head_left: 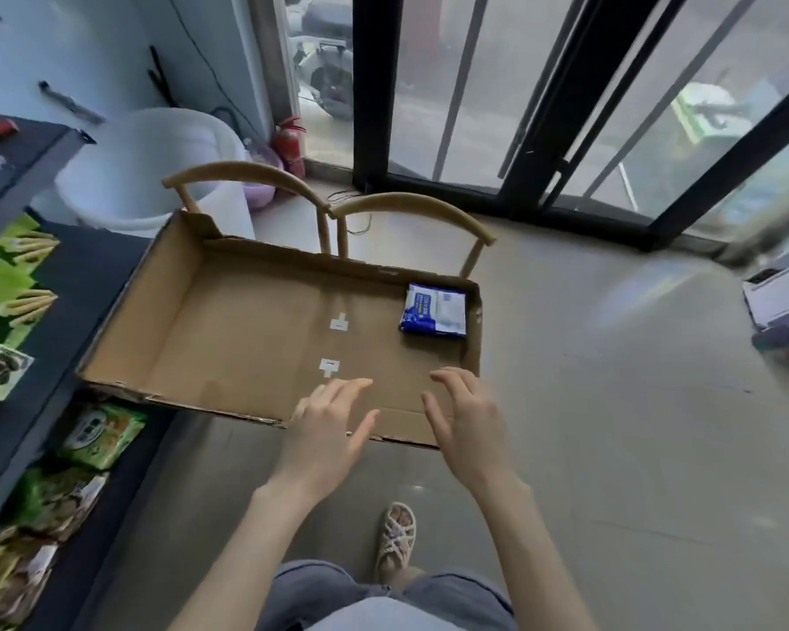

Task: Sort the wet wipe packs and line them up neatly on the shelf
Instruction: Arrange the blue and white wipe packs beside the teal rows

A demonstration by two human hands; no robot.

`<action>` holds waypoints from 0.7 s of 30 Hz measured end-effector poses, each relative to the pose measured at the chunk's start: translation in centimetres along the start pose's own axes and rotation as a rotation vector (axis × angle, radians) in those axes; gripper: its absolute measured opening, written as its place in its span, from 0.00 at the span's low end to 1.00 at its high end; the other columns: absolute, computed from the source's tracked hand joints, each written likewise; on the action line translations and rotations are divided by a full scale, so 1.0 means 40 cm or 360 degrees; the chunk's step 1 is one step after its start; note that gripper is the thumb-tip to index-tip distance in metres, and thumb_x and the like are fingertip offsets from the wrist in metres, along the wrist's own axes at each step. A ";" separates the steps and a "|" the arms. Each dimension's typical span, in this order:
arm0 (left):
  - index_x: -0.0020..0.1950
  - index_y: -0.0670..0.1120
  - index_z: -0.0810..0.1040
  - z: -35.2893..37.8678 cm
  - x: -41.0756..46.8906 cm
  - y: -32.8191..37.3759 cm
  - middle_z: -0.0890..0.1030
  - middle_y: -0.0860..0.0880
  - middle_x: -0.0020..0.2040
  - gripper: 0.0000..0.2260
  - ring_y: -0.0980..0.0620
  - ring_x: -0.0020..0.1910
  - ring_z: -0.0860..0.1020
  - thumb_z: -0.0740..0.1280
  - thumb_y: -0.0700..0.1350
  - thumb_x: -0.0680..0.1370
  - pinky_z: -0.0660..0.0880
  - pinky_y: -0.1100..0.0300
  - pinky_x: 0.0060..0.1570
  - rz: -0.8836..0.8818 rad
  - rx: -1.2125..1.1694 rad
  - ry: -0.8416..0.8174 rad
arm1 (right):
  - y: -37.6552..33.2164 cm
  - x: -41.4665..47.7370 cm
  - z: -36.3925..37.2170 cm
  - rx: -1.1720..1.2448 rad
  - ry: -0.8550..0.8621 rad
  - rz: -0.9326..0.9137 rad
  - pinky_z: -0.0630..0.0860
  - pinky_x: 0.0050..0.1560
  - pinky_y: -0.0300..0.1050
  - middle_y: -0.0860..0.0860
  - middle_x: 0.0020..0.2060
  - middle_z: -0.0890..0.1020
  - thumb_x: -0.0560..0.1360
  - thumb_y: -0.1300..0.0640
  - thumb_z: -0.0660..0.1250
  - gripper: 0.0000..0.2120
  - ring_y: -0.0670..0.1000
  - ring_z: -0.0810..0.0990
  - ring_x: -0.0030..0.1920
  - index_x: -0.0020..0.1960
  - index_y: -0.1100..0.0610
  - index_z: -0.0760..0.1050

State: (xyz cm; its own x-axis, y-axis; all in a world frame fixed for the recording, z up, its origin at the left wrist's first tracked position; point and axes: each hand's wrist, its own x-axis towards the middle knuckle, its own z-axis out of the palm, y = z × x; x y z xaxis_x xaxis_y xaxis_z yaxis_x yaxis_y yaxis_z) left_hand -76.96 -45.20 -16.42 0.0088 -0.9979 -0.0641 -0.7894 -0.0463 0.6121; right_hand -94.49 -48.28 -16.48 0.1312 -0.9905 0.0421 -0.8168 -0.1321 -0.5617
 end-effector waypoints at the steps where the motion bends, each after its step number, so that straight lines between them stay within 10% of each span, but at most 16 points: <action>1: 0.65 0.47 0.75 0.028 0.027 0.026 0.78 0.50 0.57 0.16 0.49 0.58 0.75 0.66 0.48 0.78 0.68 0.53 0.59 0.0015 0.0007 -0.0031 | 0.036 0.015 -0.018 -0.0001 -0.0014 0.0039 0.75 0.55 0.48 0.55 0.55 0.81 0.75 0.58 0.68 0.13 0.56 0.79 0.54 0.58 0.61 0.78; 21: 0.67 0.48 0.72 0.262 0.638 0.011 0.77 0.52 0.58 0.16 0.54 0.58 0.74 0.63 0.48 0.79 0.71 0.54 0.61 -0.0239 -0.0057 -0.0401 | 0.357 0.532 0.099 0.0164 -0.0284 0.0586 0.67 0.61 0.39 0.51 0.61 0.77 0.79 0.54 0.62 0.15 0.49 0.72 0.61 0.64 0.56 0.73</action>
State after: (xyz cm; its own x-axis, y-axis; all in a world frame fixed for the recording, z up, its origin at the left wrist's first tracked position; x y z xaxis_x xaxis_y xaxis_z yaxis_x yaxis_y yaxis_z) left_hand -83.51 -70.21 -26.07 -0.0325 -0.9373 -0.3471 -0.7685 -0.1987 0.6082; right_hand -101.12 -71.10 -26.87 -0.0561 -0.9473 -0.3155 -0.7681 0.2428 -0.5925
